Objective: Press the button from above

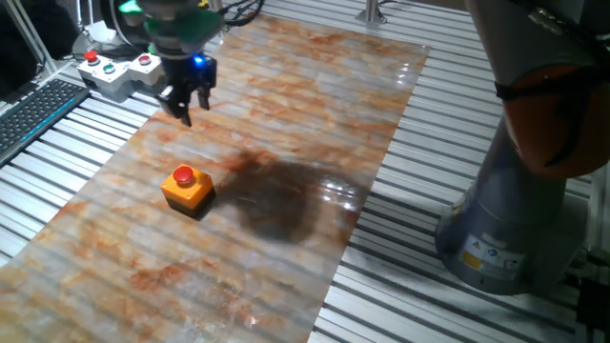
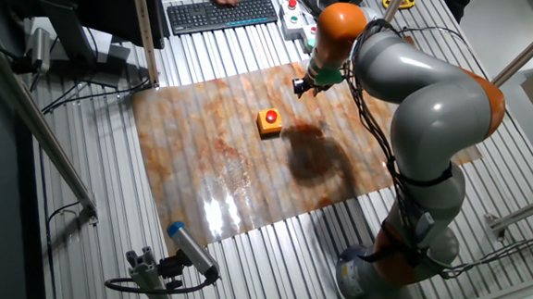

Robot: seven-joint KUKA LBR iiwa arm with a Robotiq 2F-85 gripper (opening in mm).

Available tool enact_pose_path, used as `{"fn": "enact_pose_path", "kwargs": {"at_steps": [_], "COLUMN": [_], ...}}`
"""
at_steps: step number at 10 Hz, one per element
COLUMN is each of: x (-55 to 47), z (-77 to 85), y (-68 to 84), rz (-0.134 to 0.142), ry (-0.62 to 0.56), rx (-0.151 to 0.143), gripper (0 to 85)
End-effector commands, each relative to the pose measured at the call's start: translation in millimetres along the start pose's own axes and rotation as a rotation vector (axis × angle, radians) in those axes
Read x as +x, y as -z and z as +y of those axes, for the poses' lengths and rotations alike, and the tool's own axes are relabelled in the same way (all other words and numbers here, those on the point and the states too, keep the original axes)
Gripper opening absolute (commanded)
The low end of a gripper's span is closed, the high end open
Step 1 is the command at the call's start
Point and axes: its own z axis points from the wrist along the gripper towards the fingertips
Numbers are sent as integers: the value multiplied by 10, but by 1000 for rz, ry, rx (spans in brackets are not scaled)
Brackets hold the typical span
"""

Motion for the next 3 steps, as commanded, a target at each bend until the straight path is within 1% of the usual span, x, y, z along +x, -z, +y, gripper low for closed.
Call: {"fn": "enact_pose_path", "kwargs": {"at_steps": [1, 3], "x": [-3, -4], "z": [-11, -17], "y": [10, 12], "rz": [1, 7], "ry": [-2, -4], "rx": [1, -4], "gripper": [510, 510]}}
